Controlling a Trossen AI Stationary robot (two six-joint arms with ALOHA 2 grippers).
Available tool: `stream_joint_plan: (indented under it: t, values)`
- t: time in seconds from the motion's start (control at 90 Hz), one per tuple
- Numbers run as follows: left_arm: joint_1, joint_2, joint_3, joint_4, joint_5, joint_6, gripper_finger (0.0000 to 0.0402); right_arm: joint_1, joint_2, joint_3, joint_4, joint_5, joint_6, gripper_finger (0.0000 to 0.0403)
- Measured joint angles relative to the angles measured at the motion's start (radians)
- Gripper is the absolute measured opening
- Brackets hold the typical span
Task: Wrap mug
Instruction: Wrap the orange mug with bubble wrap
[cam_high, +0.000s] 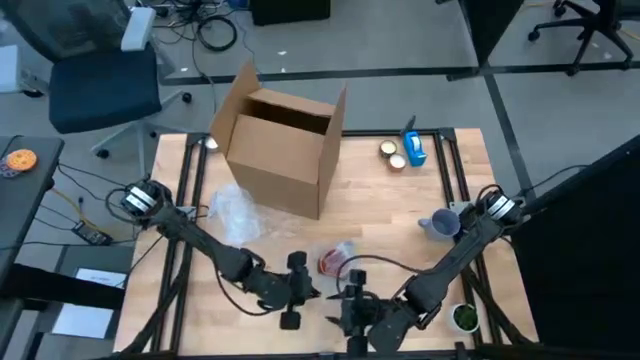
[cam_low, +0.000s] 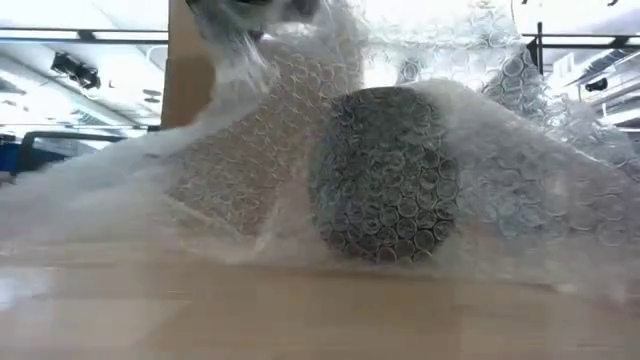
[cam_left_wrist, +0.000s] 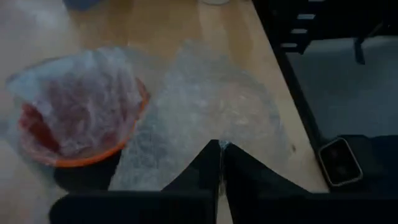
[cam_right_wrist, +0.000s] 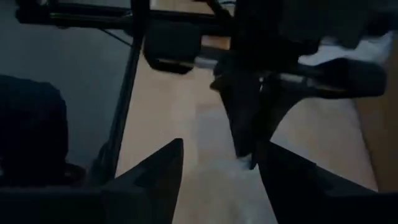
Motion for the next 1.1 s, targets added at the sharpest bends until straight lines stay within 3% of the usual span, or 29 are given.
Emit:
stream_joint_plan:
  t: [0.322,0.511,1.1]
  values:
    - [0.044,-0.064,0.000,-0.086,-0.004,0.004,0.0000,0.014,-0.002,0.000,-0.157,-0.019,0.065,0.0172]
    - [0.058,-0.098,0.000,-0.158,-0.075,0.004,0.0000,-0.019,-0.002,-0.024,-0.162,-0.021,0.072,0.0171]
    - [0.086,-0.098,0.000,-0.216,-0.075,-0.035,0.0000,-0.142,-0.002,-0.049,-0.227,-0.020,-0.072,0.0171]
